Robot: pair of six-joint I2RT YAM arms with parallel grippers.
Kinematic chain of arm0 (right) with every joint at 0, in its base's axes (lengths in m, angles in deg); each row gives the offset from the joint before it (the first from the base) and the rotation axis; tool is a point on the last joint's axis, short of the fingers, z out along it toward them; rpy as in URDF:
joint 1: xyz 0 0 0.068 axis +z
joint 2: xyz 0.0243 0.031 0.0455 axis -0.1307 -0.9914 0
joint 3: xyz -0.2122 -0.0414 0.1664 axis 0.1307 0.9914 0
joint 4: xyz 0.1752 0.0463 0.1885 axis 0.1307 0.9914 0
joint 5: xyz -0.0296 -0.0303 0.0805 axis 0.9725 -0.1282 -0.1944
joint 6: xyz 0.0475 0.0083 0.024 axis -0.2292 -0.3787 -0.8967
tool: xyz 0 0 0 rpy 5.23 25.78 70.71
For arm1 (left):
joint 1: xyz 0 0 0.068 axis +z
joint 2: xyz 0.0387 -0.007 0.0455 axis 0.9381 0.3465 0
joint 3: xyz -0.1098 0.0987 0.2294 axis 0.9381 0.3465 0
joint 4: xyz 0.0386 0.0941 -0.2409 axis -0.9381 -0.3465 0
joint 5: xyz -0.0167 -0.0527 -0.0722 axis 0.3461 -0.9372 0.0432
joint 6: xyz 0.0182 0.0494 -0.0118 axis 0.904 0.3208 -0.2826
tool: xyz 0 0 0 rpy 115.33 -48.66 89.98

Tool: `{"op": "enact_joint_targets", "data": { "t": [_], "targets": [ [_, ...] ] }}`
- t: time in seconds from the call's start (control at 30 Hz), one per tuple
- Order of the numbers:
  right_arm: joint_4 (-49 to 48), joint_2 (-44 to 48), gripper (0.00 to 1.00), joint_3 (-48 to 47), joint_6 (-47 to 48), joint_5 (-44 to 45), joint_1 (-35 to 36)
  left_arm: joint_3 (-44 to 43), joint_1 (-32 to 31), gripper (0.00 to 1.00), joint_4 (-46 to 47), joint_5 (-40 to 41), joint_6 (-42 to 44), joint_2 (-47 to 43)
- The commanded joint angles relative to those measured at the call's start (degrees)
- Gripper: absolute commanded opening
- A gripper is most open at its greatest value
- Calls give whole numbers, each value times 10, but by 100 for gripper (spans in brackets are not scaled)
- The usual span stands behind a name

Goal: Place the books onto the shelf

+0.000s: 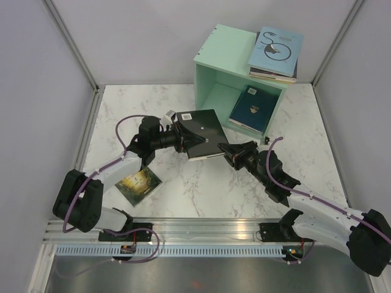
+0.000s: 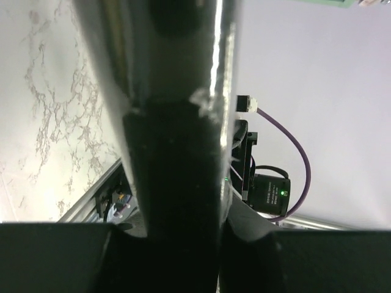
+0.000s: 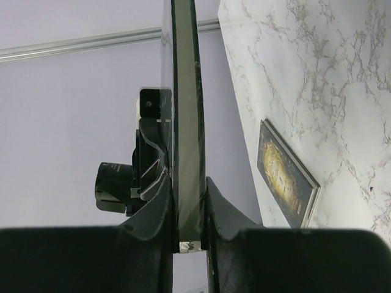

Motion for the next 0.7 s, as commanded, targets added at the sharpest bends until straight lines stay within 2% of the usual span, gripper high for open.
{"op": "enact_joint_targets", "data": {
  "t": [0.0, 0.03, 0.07, 0.17, 0.33, 0.5, 0.67],
  "targets": [
    [-38, 36, 0, -2, 22, 5, 9, -15, -24, 28, 0, -90, 64, 26],
    [-35, 45, 0, 2, 19, 11, 9, -26, -24, 35, -24, -91, 79, 29],
    [-26, 65, 0, 6, 16, 16, 9, -33, -24, 49, -46, -91, 96, 31],
    [-4, 108, 0, 24, 0, 48, 8, -60, -24, 63, -153, -75, 168, 30],
    [16, 160, 0, 50, -19, 82, 8, -61, -23, 68, -175, -89, 189, 41],
    [80, 218, 0, 49, -32, 129, 7, -59, -15, 78, -204, -73, 216, 14],
    [87, 229, 0, 56, -43, 149, -17, -57, -12, 81, -284, -47, 261, -30]
  ]
}}
